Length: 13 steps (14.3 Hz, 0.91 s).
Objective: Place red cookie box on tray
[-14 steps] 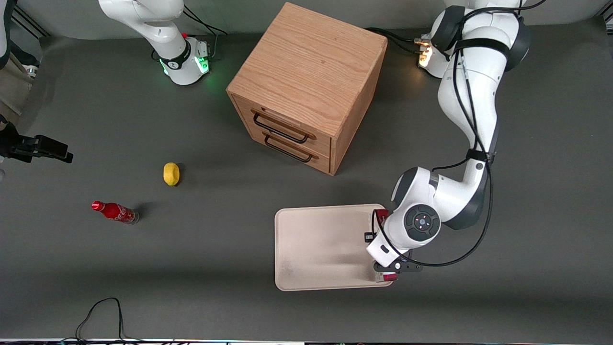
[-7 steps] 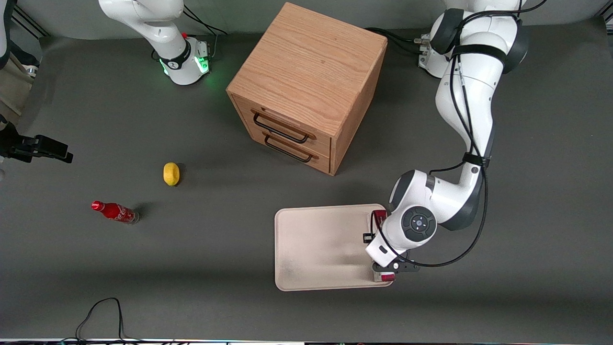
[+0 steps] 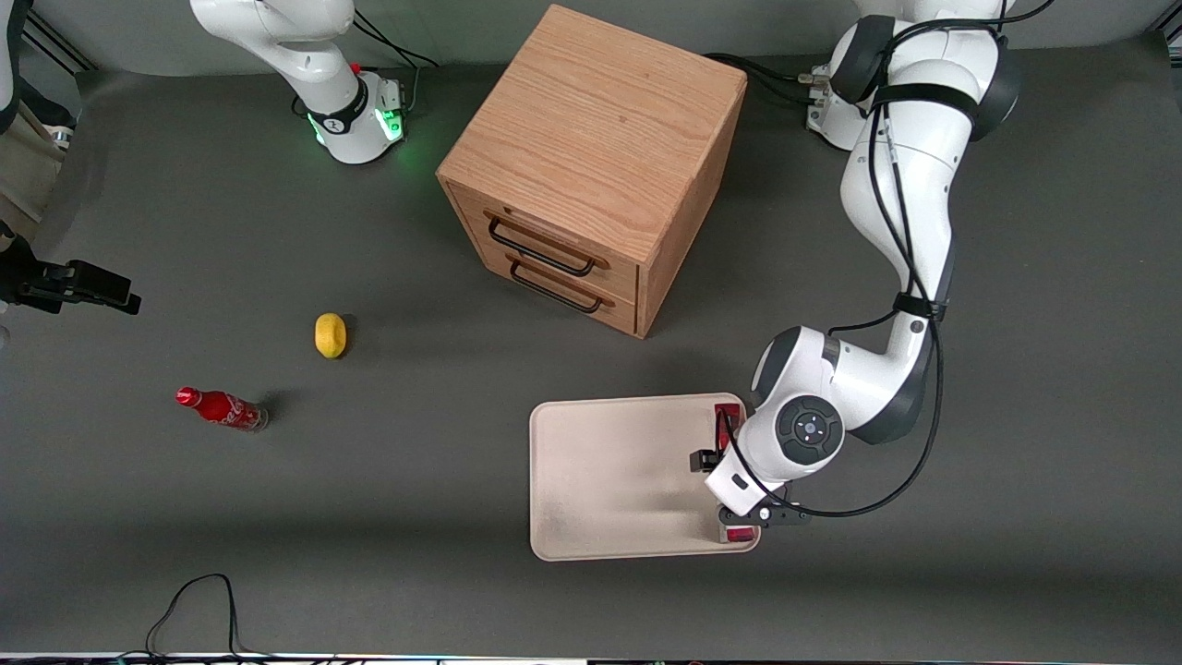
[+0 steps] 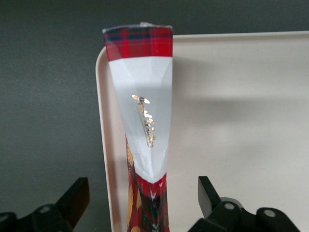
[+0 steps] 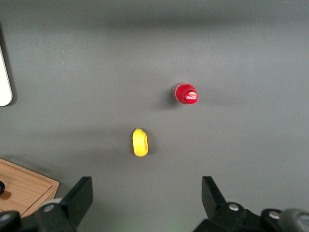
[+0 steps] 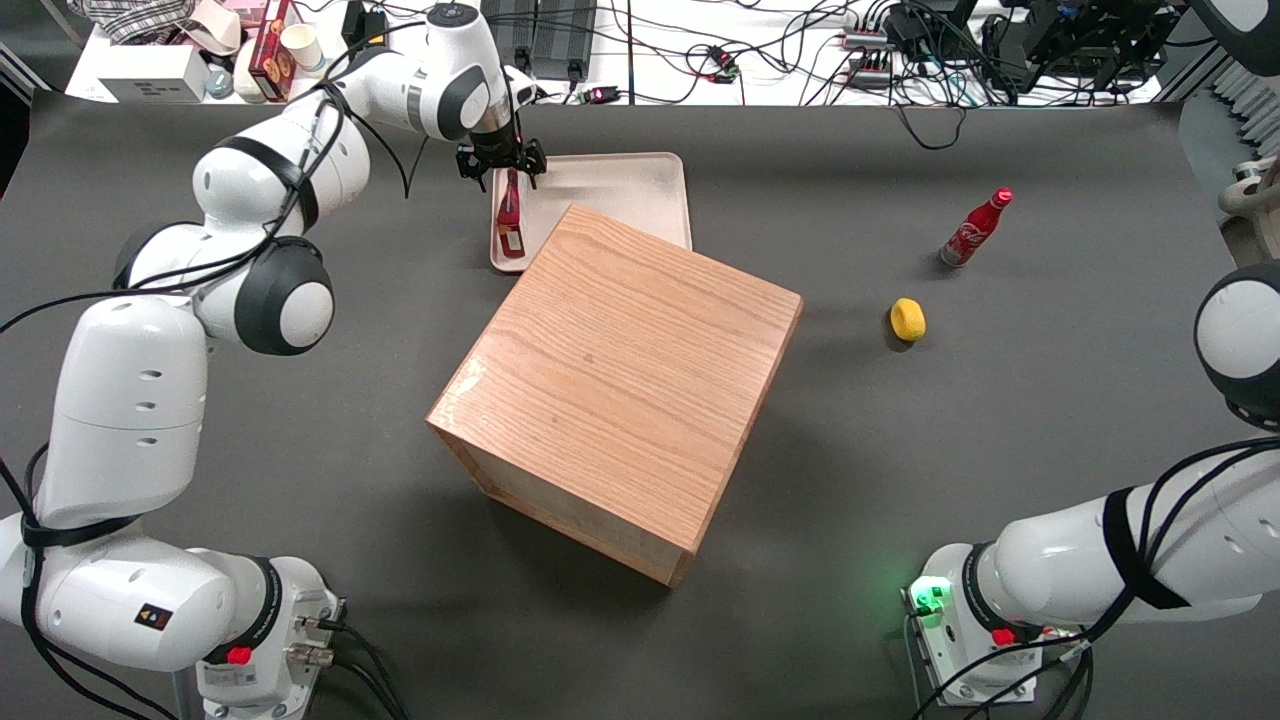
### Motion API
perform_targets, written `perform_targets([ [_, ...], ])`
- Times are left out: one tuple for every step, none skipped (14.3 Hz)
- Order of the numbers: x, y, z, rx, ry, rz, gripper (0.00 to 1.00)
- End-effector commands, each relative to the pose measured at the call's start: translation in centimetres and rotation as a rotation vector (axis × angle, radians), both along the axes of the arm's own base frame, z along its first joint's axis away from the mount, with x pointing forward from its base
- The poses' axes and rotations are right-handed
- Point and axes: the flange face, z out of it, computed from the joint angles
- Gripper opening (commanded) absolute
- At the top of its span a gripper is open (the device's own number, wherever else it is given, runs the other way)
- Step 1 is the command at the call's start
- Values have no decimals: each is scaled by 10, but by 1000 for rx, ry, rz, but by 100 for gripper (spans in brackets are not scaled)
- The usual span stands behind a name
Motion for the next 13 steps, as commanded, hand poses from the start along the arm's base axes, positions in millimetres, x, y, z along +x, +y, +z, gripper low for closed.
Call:
perform_targets([
  [0,7,25,27,-19,6,100],
  [3,15,44,43,-41,3,100],
  [3,34,63,61,-21,7,100],
  [-6,43,83,76,0,-20,100],
  [-14,52,98,83,9,-39,100],
  [-22,72,116,86,7,-24,100],
  [-36,86,131,87,1,-13,100],
  [-52,102,145,89,-17,-1,100],
  [-72,115,159,90,-37,5,100],
  [-87,144,171,95,-50,2,100],
  [-104,163,183,94,-49,-33,100],
  [-120,174,193,99,-44,-36,100],
  [-135,192,208,106,-46,-10,100],
])
